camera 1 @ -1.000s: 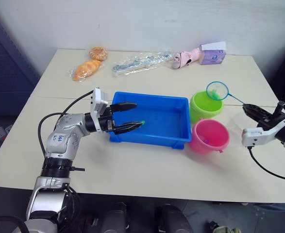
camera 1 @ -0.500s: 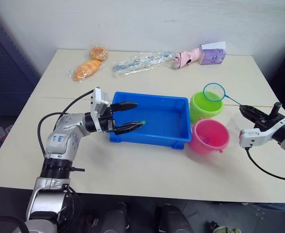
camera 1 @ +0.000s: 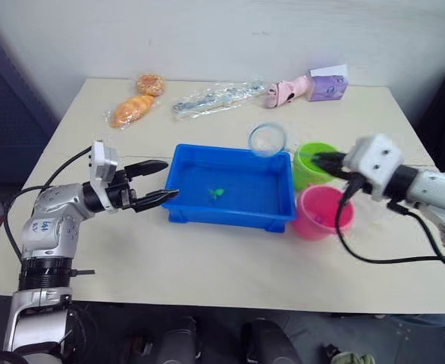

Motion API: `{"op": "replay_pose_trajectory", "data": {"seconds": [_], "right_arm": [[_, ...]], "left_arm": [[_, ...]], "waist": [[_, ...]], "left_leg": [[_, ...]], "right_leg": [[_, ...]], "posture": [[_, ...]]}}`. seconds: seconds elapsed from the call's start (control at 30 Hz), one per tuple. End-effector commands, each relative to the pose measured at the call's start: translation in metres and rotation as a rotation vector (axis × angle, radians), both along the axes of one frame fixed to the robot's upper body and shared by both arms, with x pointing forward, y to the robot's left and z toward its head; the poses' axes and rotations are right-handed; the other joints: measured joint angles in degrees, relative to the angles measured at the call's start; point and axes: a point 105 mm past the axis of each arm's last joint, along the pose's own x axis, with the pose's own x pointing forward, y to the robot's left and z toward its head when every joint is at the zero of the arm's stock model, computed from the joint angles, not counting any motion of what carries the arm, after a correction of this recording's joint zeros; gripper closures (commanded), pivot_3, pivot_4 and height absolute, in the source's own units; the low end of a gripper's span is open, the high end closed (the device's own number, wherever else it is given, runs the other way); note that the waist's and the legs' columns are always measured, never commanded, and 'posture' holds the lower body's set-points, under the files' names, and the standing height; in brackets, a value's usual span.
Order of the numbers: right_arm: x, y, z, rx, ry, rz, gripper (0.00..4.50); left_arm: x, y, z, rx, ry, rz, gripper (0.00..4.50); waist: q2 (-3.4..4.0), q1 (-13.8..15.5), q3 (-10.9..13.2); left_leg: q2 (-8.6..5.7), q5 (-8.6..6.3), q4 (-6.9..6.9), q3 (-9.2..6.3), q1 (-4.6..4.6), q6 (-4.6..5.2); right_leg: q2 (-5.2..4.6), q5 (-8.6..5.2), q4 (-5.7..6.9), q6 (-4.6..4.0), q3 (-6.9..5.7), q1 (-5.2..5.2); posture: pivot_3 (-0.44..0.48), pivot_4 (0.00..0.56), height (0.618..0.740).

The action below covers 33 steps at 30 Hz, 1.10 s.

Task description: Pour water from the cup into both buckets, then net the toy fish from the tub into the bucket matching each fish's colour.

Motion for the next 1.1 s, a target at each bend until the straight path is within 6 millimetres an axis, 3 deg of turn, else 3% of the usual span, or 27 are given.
{"op": "replay_pose_trajectory", "data": {"seconds": [0.03,0.17,0.33,0.57,0.73,0.9,1.1], "right_arm": [[0.007,0.008,-0.015,-0.131,0.0,-0.015,4.5],[0.018,0.015,-0.03,-0.278,-0.053,0.009,4.5],[0.023,0.022,-0.049,-0.331,0.018,0.061,4.5],[0.017,0.058,-0.061,-0.194,0.175,0.142,4.5],[0.021,0.076,-0.05,0.051,0.218,0.12,4.5],[0.018,0.07,-0.041,0.134,0.238,0.103,4.5],[0.0,0.047,-0.025,0.202,0.24,0.089,4.5]], "left_arm": [[-0.004,0.013,0.002,0.047,-0.036,0.02,0.04],[-0.013,0.015,-0.005,0.089,-0.005,-0.013,0.04],[-0.015,0.014,-0.005,0.092,-0.005,-0.019,0.04],[-0.016,0.012,-0.006,0.093,-0.008,-0.021,0.04],[-0.018,0.01,-0.008,0.086,0.0,-0.018,0.04],[-0.02,0.008,-0.011,0.081,0.01,-0.018,0.04],[-0.019,0.005,-0.008,0.07,0.005,-0.029,0.04]], "waist": [[0.0,0.13,0.0],[0.0,-0.13,0.0],[0.0,-0.27,0.0],[0.0,-0.39,0.0],[-0.01,-0.33,-0.01],[-0.01,-0.24,-0.01],[-0.01,-0.15,-0.01]], "left_leg": [[-0.05,-0.01,-0.01,0.0,-0.03,0.01],[-0.11,-0.01,-0.05,0.04,-0.09,0.01],[-0.1,0.0,-0.03,0.05,-0.09,0.0],[-0.05,0.04,-0.06,0.07,-0.09,-0.07],[-0.07,0.03,-0.06,0.05,-0.09,-0.06],[-0.09,0.03,-0.08,0.05,-0.09,-0.05],[-0.1,0.01,-0.1,0.04,-0.1,-0.03]], "right_leg": [[-0.04,0.0,0.0,0.0,0.0,-0.04],[-0.09,0.0,0.02,0.0,0.03,-0.14],[-0.08,0.0,0.09,0.0,0.03,-0.17],[-0.03,0.0,0.14,0.0,0.03,-0.2],[-0.04,0.0,0.15,0.0,0.02,-0.2],[-0.06,0.0,0.16,0.0,0.02,-0.21],[-0.07,0.0,0.12,0.0,0.03,-0.2]], "posture": [[0.0,0.15,0.74],[0.0,0.15,0.74],[0.0,0.15,0.74],[0.0,0.15,0.74],[0.0,0.15,0.74],[0.0,0.15,0.74],[0.0,0.15,0.74]]}}
